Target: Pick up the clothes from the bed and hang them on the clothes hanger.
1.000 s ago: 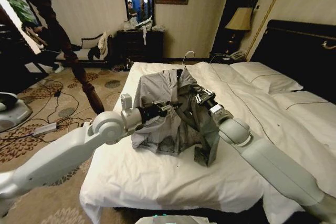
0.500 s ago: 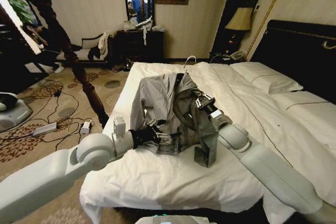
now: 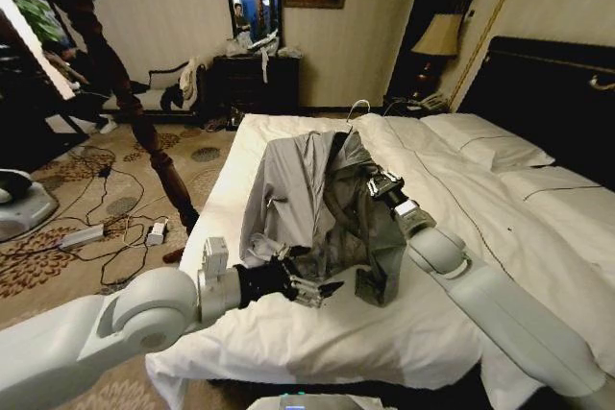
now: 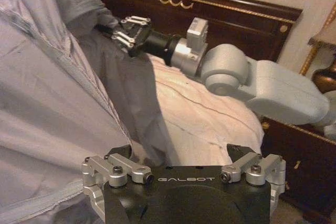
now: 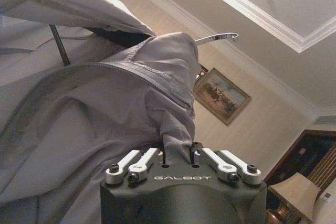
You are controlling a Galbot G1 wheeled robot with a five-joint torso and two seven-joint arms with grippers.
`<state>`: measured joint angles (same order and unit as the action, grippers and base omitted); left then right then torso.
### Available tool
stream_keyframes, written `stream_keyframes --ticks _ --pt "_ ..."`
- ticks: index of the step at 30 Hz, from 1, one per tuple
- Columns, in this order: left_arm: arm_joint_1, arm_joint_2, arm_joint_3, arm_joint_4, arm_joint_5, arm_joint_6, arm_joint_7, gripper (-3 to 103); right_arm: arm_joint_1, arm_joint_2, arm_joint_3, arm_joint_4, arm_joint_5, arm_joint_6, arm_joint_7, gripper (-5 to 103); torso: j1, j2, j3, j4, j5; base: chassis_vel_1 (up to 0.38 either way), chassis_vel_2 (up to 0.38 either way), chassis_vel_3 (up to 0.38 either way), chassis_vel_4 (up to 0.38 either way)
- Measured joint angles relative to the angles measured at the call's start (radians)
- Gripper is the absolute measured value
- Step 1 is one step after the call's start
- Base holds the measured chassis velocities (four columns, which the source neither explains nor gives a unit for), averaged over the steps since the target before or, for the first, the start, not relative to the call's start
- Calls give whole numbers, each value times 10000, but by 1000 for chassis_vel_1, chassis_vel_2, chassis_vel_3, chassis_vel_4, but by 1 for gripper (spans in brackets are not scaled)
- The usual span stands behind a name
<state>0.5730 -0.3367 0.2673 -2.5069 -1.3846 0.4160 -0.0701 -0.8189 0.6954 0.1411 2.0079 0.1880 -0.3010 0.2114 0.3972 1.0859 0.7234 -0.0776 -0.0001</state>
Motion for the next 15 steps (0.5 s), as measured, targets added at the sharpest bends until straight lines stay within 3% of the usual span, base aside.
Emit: stream_keyframes --ticks 5,10,12,13,14,15 --pt "362 46 -758 20 237 87 -145 100 -214 -16 66 134 12 45 0 19 1 0 0 -3 1 0 0 0 0" --pt "720 -193 -817 36 384 304 -658 100 -361 -17 119 258 479 150 51 19 1 0 0 -2 1 0 0 0 0" --pt "755 -316 -677 75 780 307 -870 100 -475 -37 214 276 505 184 52 19 1 0 0 -1 0 0 0 0 0" --pt "700 -388 -527 244 1572 297 -977 100 -639 -93 329 314 505 205 46 19 1 0 0 -3 -1 0 0 0 0" --pt "700 -388 -527 244 1572 297 -977 100 -639 -93 329 314 505 205 46 19 1 0 0 -3 -1 0 0 0 0" --pt "646 -391 -471 359 2130 305 -981 100 -750 -140 404 341 505 222 40 19 1 0 0 -5 0 0 0 0 0"
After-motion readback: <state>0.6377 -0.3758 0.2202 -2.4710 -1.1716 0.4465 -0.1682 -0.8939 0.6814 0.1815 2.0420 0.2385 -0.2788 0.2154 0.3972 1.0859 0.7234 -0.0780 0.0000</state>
